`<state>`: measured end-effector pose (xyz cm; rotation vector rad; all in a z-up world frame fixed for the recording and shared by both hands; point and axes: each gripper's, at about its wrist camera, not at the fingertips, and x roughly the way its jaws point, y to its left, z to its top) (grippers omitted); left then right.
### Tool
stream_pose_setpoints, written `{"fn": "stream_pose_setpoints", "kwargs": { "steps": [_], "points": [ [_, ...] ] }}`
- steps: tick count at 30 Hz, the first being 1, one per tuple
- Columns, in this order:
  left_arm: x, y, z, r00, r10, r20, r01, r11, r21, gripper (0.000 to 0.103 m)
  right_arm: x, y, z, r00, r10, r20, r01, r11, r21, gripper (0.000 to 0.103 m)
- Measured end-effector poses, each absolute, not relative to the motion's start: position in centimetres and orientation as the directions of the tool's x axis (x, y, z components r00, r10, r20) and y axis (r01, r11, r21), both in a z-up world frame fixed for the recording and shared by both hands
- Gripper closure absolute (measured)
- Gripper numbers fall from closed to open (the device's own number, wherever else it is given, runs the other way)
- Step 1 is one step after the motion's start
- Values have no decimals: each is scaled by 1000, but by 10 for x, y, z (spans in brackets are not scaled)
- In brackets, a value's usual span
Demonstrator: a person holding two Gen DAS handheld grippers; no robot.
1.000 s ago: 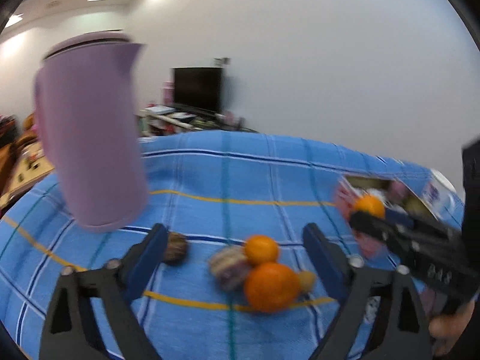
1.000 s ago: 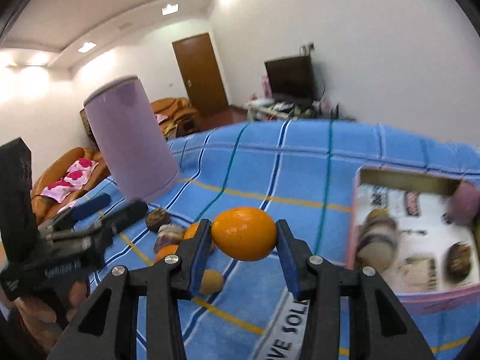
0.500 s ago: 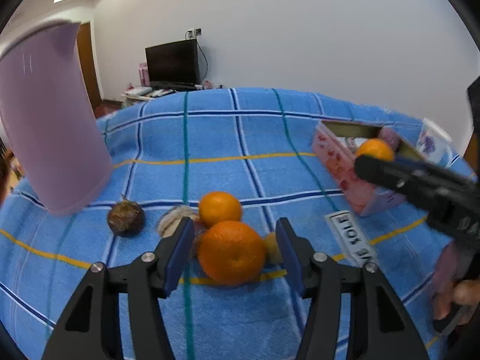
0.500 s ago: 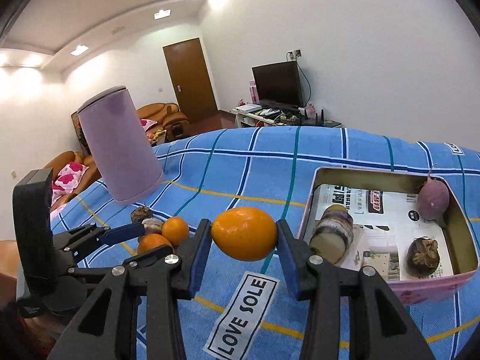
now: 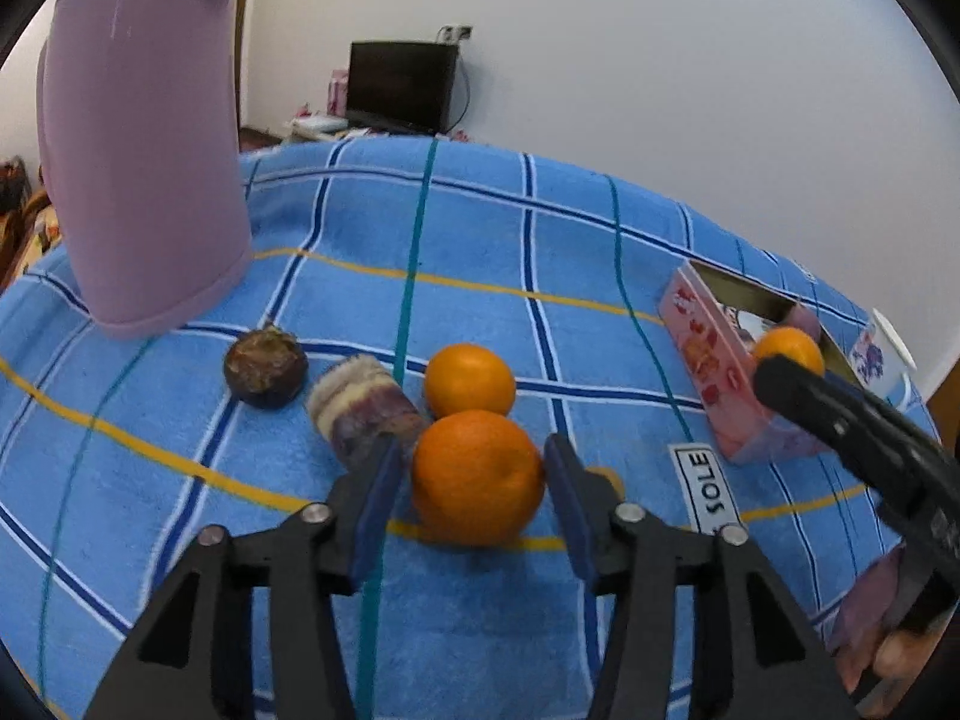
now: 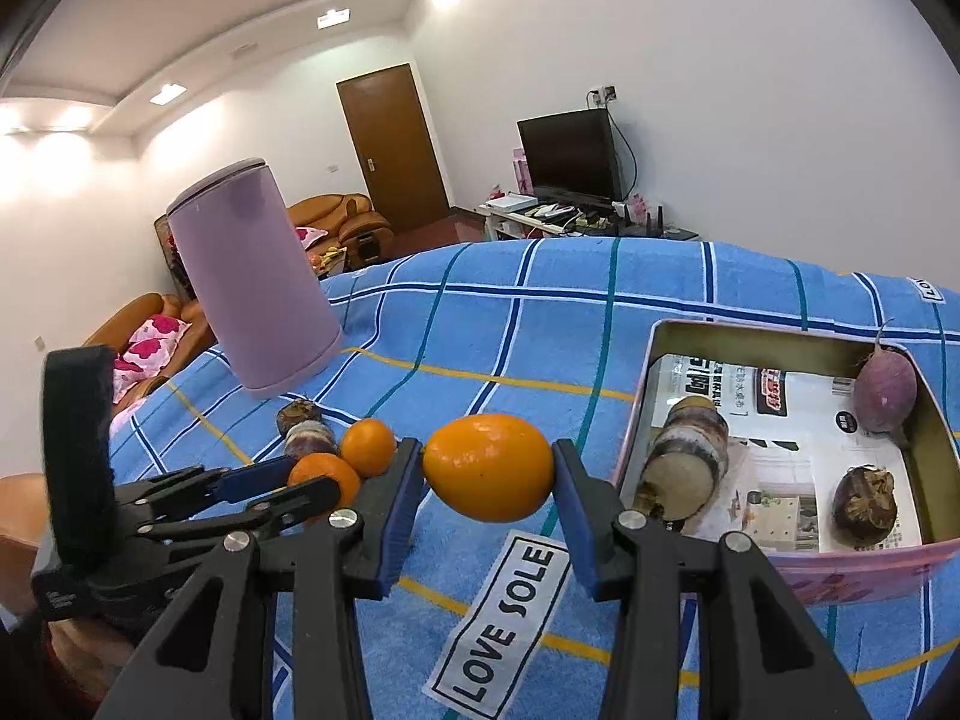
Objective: Organize fruits
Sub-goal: 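Grasp an orange with the right tool while the left tool grasps another orange, then carry both oranges over the pink tin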
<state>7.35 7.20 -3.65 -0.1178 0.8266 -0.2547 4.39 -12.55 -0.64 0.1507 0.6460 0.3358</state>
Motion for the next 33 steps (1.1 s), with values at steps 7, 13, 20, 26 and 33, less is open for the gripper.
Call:
{"fn": "stream_pose_setpoints", "kwargs": {
  "steps": [7,13,20,26,33],
  "points": [
    [69,71,-37,648,-288,-706,189,958,-218,57,42,-122,-4,750,351,-561,-266,936,230,58],
    [55,81,-29,693,-266,-670,150,962,-227,57,40,-130,-1,767,359,-532,-259,932,254,58],
    [35,67,-2,768,-239,-595,153,969,-192,57,35,-141,7,761,424,-490,-302,901,311,58],
    [32,38,22,803,-257,-538,196,966,-170,57,25,-162,14,796,397,-457,-298,914,275,58],
    [43,-10,33,803,-297,-516,253,955,-156,57,22,-220,23,856,292,-427,-187,944,271,58]
  ]
}}
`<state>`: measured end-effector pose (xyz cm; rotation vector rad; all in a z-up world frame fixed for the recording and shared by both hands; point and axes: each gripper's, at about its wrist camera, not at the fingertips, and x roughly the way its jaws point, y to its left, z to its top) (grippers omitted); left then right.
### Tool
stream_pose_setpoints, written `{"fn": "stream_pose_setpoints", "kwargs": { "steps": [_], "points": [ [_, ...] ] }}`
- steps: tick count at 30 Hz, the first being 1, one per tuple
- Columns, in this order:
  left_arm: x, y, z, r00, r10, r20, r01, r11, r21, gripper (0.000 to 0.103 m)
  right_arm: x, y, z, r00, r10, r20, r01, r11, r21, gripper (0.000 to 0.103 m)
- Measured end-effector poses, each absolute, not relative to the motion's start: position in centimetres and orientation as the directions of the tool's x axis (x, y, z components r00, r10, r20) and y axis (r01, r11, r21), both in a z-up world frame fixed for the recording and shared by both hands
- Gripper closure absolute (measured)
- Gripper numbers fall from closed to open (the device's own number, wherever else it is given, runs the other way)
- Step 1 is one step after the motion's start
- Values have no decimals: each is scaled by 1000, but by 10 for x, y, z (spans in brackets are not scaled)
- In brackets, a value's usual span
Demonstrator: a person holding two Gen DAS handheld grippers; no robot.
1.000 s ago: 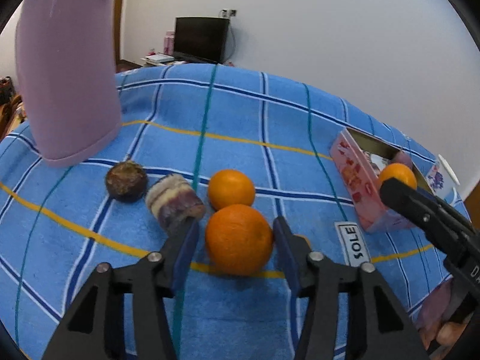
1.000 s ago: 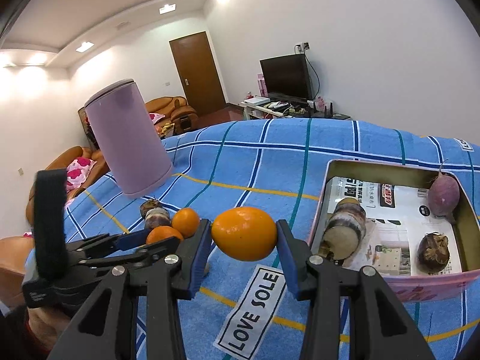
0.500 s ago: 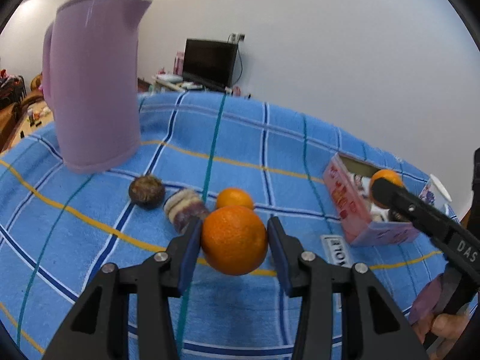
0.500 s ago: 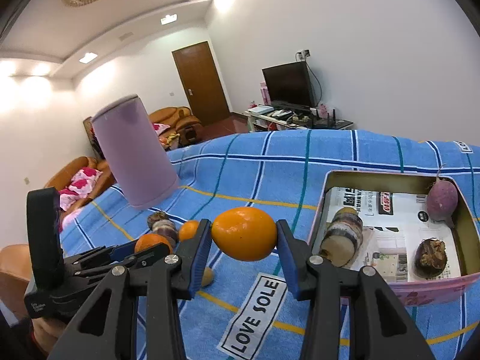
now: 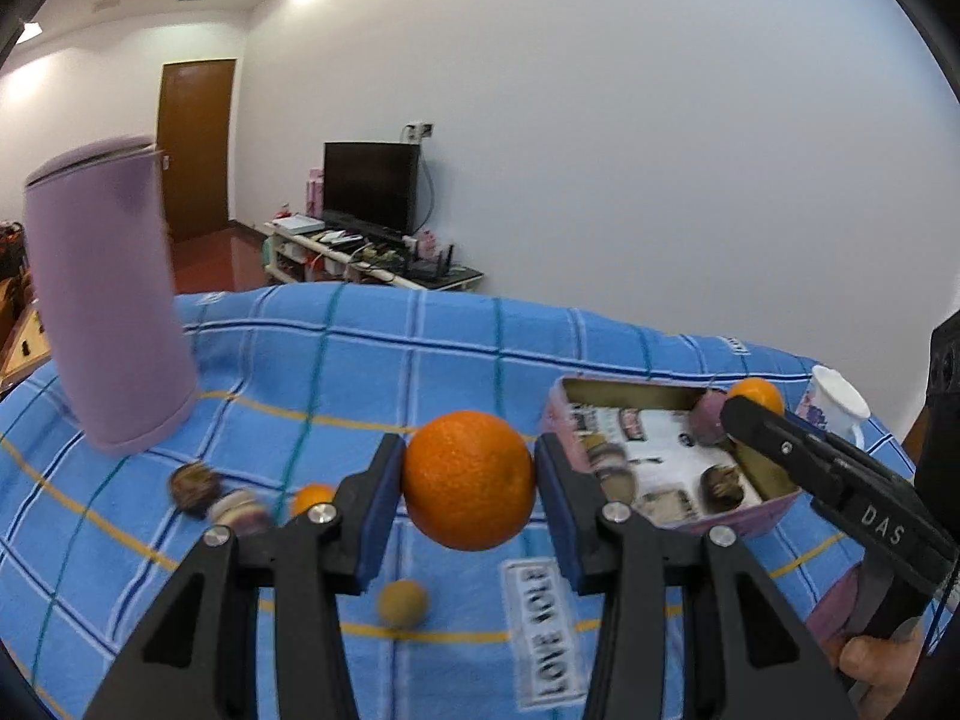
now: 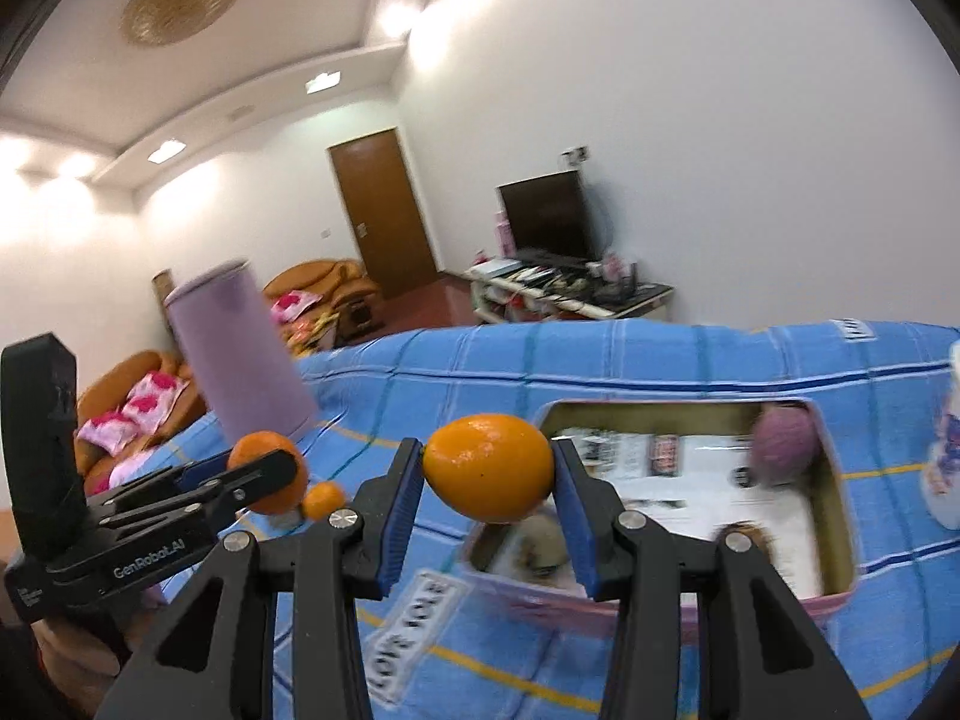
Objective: Organize fruits
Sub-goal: 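Carry both oranges over the pink tin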
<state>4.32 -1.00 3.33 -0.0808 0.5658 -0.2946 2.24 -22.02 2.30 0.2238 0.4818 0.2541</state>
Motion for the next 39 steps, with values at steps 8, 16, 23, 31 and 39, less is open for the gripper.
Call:
{"fn": "stream_pose_setpoints", "kwargs": {
  "steps": [8,16,23,31,39],
  "points": [
    [61,-64,35,789,-347,-508,309,937,-160,57,28,-285,24,886,189,-424,-66,956,287,58],
    [74,-112,33,777,-364,-513,343,929,-139,57,33,-313,21,890,116,-440,5,965,264,58],
    [88,-156,20,764,-341,-547,350,932,-92,57,42,-316,15,879,59,-474,56,973,225,58],
    [89,-167,6,765,-300,-569,340,940,-39,57,53,-315,4,852,61,-519,67,972,224,58],
    [90,-170,-1,772,-265,-578,322,947,-4,57,57,-316,-5,831,67,-552,76,970,231,58]
  ]
}}
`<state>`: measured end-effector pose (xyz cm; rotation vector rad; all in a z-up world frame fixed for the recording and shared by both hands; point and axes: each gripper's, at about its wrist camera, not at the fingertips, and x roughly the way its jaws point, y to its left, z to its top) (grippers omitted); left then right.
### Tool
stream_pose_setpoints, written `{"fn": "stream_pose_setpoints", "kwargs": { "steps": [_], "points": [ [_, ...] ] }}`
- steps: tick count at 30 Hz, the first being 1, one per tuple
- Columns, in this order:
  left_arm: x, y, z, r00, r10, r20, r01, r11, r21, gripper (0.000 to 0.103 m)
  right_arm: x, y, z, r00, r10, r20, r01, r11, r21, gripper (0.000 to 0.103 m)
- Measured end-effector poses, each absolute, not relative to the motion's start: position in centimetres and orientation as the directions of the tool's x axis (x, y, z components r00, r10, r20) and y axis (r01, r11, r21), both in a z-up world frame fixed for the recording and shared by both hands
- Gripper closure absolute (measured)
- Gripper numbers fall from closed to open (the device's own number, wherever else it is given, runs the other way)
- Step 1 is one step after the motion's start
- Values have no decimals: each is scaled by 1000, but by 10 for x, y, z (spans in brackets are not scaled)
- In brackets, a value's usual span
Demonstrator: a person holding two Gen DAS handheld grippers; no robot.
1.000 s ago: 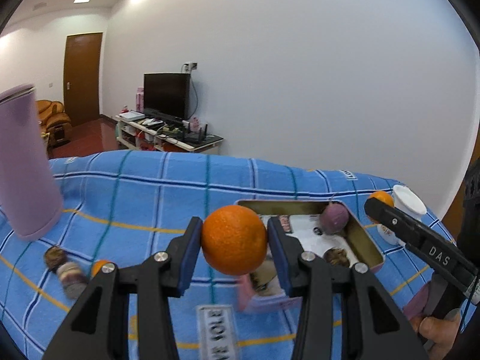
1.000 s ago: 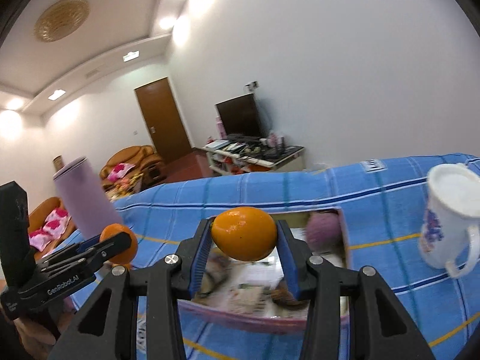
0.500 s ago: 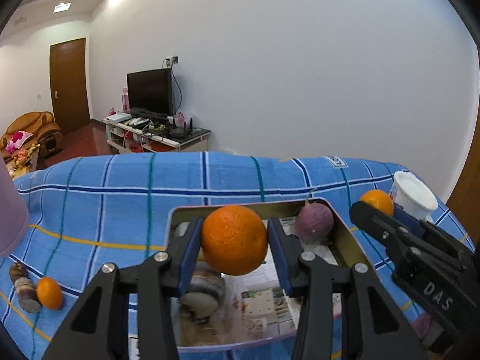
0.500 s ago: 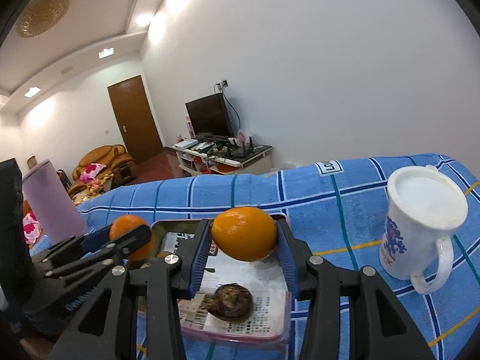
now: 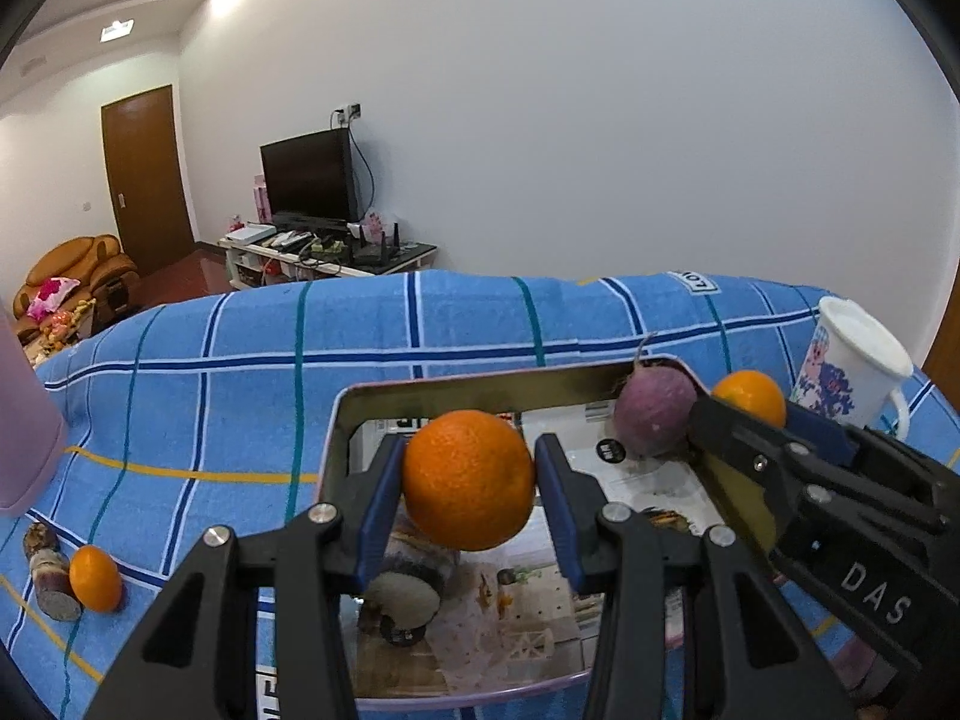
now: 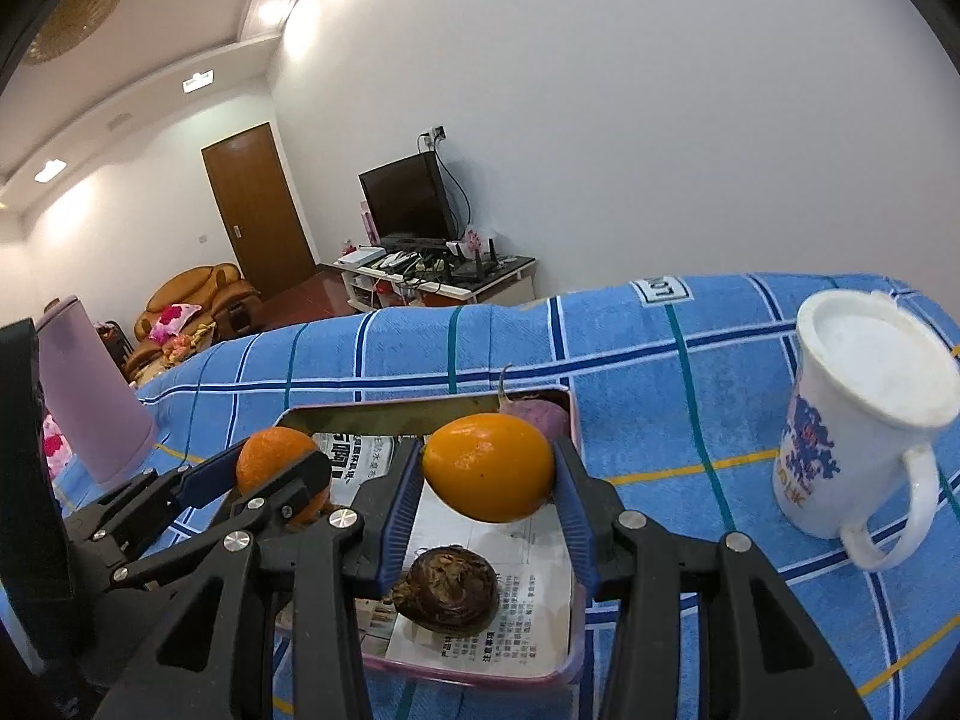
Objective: Organize fruits
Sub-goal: 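Carry both oranges over the pink tin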
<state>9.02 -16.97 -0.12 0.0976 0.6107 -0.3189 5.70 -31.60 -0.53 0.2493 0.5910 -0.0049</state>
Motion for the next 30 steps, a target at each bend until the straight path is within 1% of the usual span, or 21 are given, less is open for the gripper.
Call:
{"fn": "stream_pose_setpoints", "kwargs": {
  "steps": [8,13,25,30],
  "points": [
    [90,-173,-8,778,-241,-580,318,947,33,57,62,-313,-13,813,79,-577,71,970,233,57],
    [95,-173,-10,769,-236,-594,312,950,27,57,67,-316,-18,800,96,-592,69,966,250,57],
    [96,-174,-10,771,-225,-596,306,951,37,57,70,-317,-24,792,127,-597,67,954,292,57],
    [95,-173,-10,772,-223,-595,303,952,36,57,71,-318,-25,791,171,-588,43,942,332,57]
  ]
}}
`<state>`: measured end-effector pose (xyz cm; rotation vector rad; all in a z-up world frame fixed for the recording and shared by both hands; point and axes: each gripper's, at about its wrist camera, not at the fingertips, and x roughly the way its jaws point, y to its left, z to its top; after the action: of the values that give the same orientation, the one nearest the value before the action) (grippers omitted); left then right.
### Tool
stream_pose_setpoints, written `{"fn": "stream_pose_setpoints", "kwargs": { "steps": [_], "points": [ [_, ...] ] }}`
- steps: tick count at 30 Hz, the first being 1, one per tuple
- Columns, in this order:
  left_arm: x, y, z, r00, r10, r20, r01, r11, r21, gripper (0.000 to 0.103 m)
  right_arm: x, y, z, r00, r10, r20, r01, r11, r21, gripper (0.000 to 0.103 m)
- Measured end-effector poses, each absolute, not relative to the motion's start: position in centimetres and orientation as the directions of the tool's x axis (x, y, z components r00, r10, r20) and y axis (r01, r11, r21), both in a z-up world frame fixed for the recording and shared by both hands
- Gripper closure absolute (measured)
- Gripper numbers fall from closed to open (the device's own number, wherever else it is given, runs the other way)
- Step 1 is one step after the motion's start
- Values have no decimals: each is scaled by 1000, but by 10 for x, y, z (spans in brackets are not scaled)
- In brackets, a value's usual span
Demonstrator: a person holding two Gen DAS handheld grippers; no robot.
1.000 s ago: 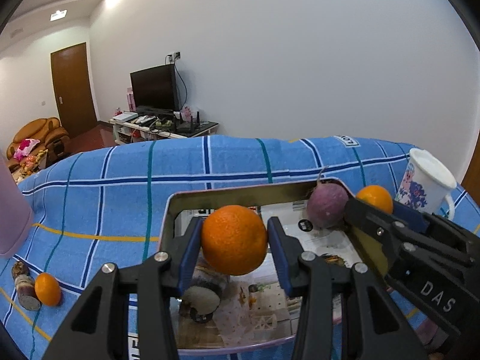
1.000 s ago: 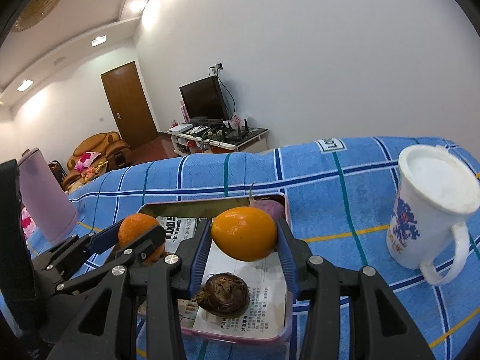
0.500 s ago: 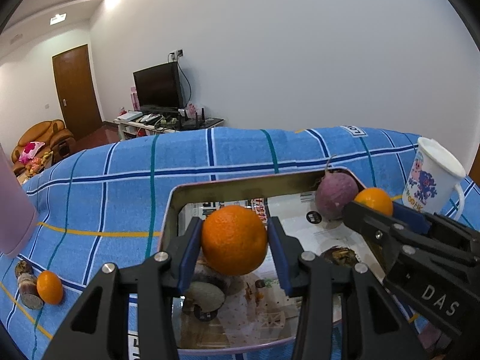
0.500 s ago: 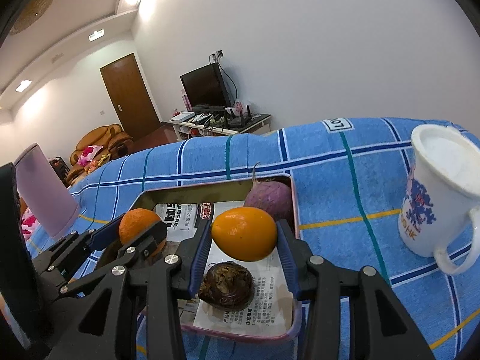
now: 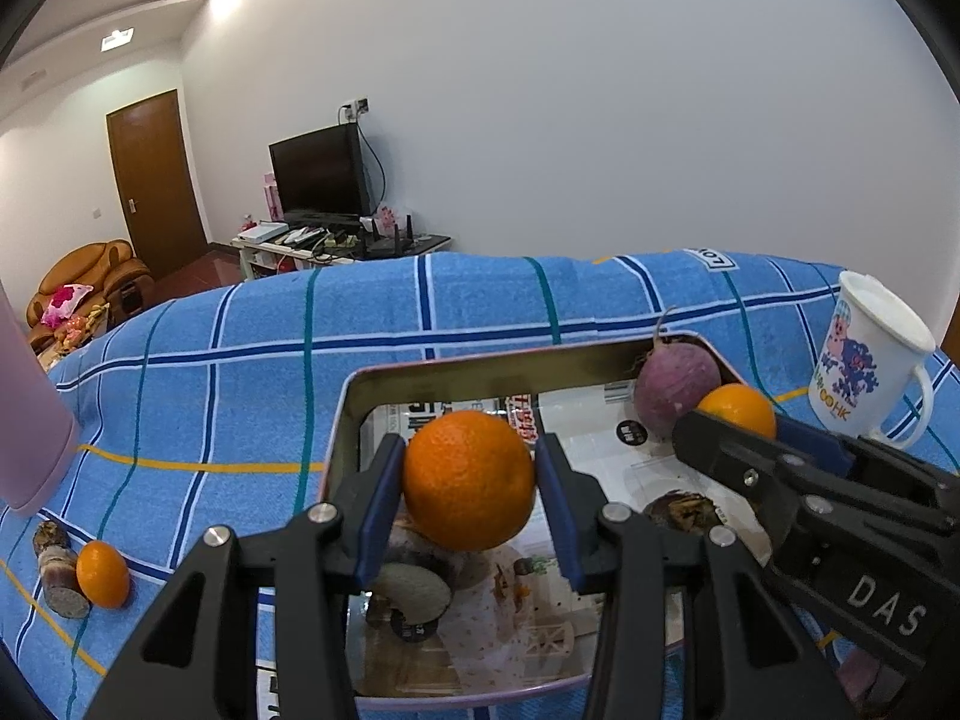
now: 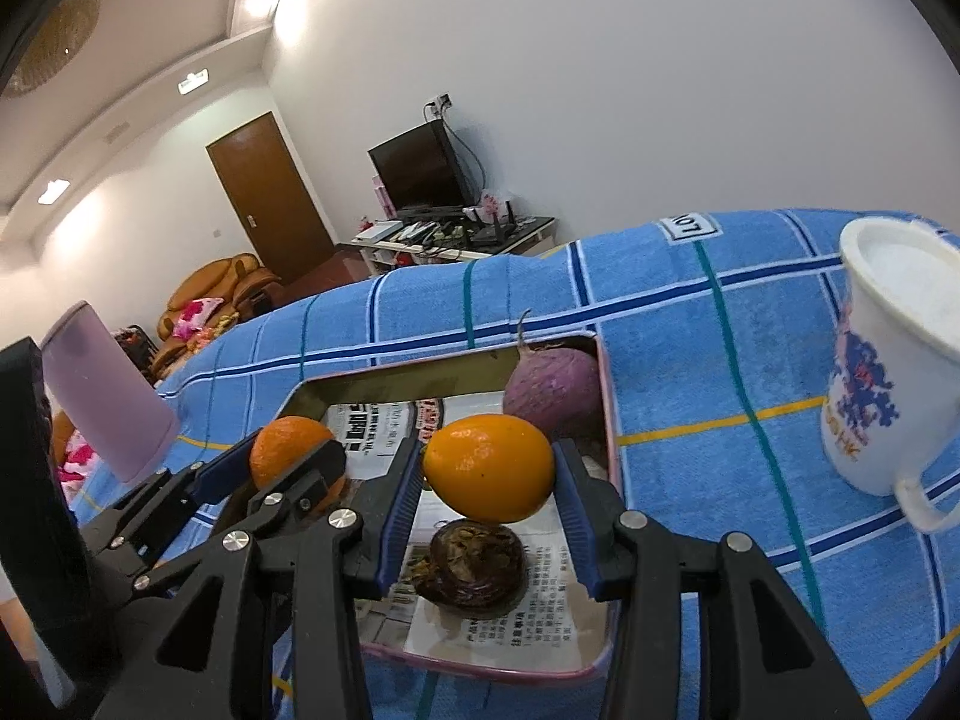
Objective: Organize fruits
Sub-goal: 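Carry both oranges over the pink tin, then open both tools to drop the oranges into the pink tin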
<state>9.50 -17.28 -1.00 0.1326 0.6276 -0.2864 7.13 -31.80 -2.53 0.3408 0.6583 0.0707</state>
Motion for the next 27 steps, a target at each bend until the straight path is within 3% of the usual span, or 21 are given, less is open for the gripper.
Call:
{"fn": "stream_pose_setpoints", "kwargs": {
  "steps": [6,9,13,15,17,21,26,27],
  "points": [
    [95,-170,-10,771,-226,-596,300,953,27,55,68,-315,-21,810,168,-562,29,945,325,53],
    [95,-169,-10,769,-228,-597,302,953,25,55,62,-315,-15,833,145,-533,37,948,315,42],
    [92,-169,-9,777,-222,-589,297,954,32,52,53,-320,-7,864,110,-491,60,946,317,42],
    [88,-167,-7,793,-211,-571,281,959,36,43,49,-324,-4,874,72,-481,88,949,302,42],
    [85,-165,-5,809,-199,-554,263,964,38,24,46,-325,-1,881,38,-471,112,952,286,41],
    [72,-159,2,847,-207,-490,253,967,29,1,42,-324,5,894,3,-448,128,956,263,41],
    [62,-157,7,874,-190,-447,240,969,57,0,38,-314,11,900,-51,-432,149,969,196,41],
    [62,-156,7,873,-188,-450,239,969,58,0,38,-314,11,900,-56,-431,151,970,189,37]
  ]
}}
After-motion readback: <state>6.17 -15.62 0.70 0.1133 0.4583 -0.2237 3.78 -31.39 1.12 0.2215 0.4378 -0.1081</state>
